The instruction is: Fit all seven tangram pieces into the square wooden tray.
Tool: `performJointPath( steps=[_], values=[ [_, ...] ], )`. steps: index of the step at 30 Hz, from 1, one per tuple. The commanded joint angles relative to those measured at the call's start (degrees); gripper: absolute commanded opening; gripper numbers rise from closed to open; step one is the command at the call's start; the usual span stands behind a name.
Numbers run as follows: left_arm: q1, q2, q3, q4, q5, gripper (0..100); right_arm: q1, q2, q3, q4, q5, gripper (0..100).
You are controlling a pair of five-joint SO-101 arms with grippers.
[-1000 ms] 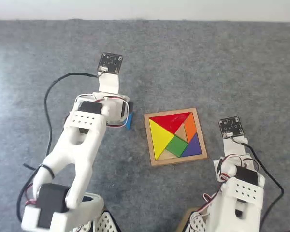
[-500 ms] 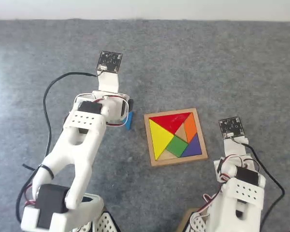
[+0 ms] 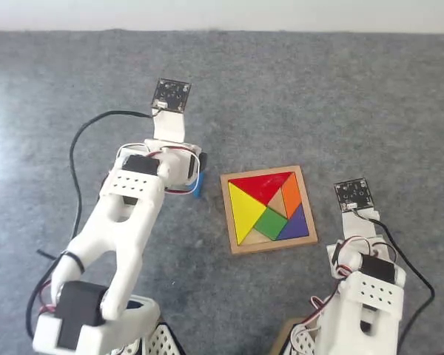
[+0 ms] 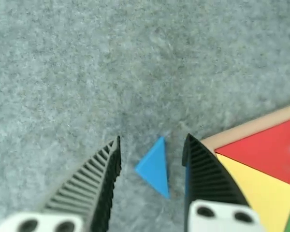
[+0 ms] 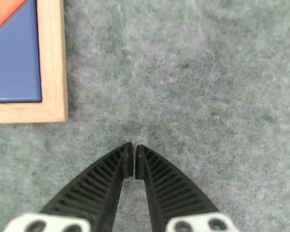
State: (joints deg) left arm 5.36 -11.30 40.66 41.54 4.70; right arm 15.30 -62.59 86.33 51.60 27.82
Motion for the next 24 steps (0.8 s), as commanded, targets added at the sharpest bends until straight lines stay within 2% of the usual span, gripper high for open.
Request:
performJointPath(
  steps=[1, 11, 15, 20, 24],
  values=[
    [1.3, -3.2, -1.0, 2.5, 0.2, 21, 0.6, -1.4, -0.5, 0.5, -0.7, 2.7],
    [1.8, -1.1, -2.2, 3.9, 0.4, 20, 0.5, -1.4, -0.5, 0.5, -0.7, 3.1],
    [0.1, 4.5, -7.3, 9.1, 0.0, 20, 0.5, -1.4, -0.4, 0.5, -0.7, 3.1],
    [-2.6, 14.1, -18.9, 20.2, -3.3, 20, 0.5, -1.4, -0.4, 0.5, -0.6, 3.1],
    [-2.5, 22.0, -26.0, 24.2, -5.1, 20, 0.4, -1.4, -0.4, 0.5, -0.4, 3.1]
  ],
)
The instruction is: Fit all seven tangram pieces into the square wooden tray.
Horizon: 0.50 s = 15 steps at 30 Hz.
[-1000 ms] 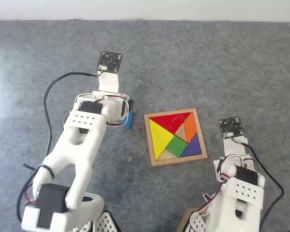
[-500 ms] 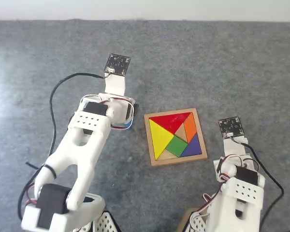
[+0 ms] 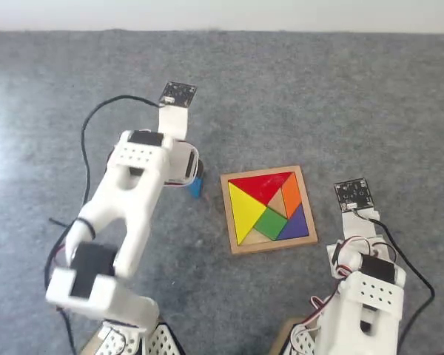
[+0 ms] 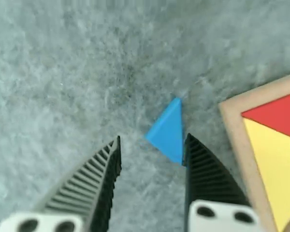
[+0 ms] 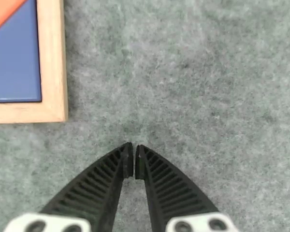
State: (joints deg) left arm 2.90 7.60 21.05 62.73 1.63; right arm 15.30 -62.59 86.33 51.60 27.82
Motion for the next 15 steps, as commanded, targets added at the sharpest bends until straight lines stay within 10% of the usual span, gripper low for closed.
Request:
performJointPath(
  steps=[1, 15],
  values=[
    [0.1, 4.7, -7.7, 4.0, -2.5, 20, 0.4, -1.4, -0.4, 0.5, -0.4, 3.1],
    [3.7, 11.0, -14.6, 8.2, -4.6, 20, 0.4, -1.4, -0.4, 0.5, -0.4, 3.1]
  ],
)
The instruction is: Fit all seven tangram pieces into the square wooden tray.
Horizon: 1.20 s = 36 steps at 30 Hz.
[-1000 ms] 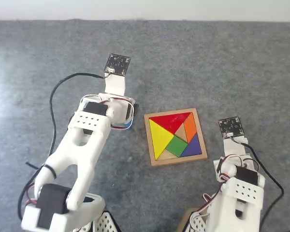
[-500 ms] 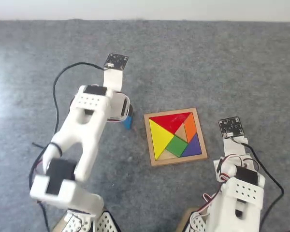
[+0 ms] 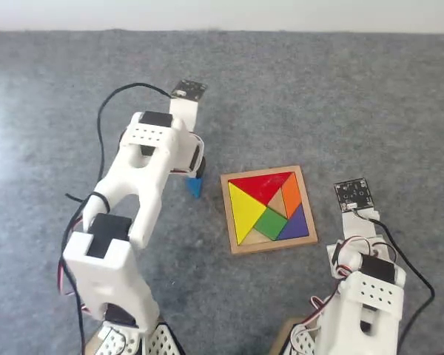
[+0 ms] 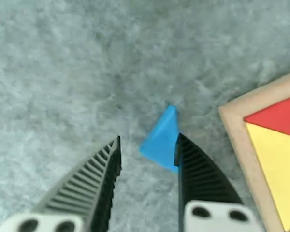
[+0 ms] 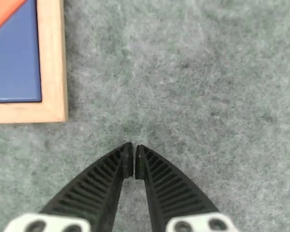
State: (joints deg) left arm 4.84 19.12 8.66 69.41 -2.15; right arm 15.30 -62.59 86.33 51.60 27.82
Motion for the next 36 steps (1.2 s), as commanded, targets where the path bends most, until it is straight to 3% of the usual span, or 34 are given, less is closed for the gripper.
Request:
performJointPath(
  steps=[1, 36],
  values=[
    [2.0, -0.5, -2.2, 2.0, -0.9, 21, 0.4, -1.4, -0.4, 0.5, -0.4, 3.1],
    [2.1, 4.9, -1.8, -1.6, 1.2, 19, 0.4, -1.4, -0.3, 0.5, -0.3, 3.1]
  ],
)
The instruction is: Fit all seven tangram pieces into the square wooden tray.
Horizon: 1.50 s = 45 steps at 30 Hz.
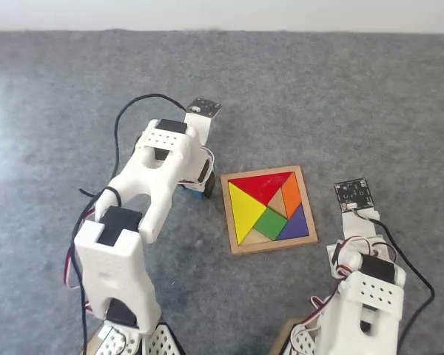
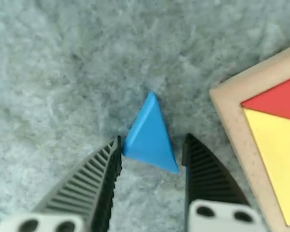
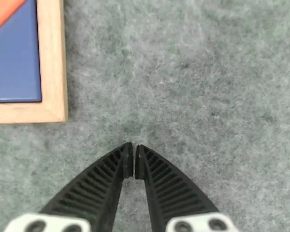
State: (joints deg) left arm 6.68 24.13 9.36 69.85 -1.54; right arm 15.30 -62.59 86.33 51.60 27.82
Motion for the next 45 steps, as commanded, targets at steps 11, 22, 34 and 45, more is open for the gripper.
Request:
performJointPath(
  steps=[11, 22, 34, 45],
  values=[
    [0.4, -0.1, -0.9, -1.5, 0.4, 13, 0.4, -1.4, -0.3, 0.5, -0.4, 3.1],
    [2.7, -0.9, -0.5, 0.1, 0.4, 11, 0.4, -1.4, -0.3, 0.5, -0.3, 3.1],
    [2.5, -11.3, 4.6, 0.4, 0.1, 11, 0.4, -1.4, -0.3, 0.5, -0.4, 3.1],
    [1.5, -8.6, 3.2, -0.7, -1.1, 19, 0.4, -1.4, -0.3, 0.5, -0.4, 3.1]
  ],
)
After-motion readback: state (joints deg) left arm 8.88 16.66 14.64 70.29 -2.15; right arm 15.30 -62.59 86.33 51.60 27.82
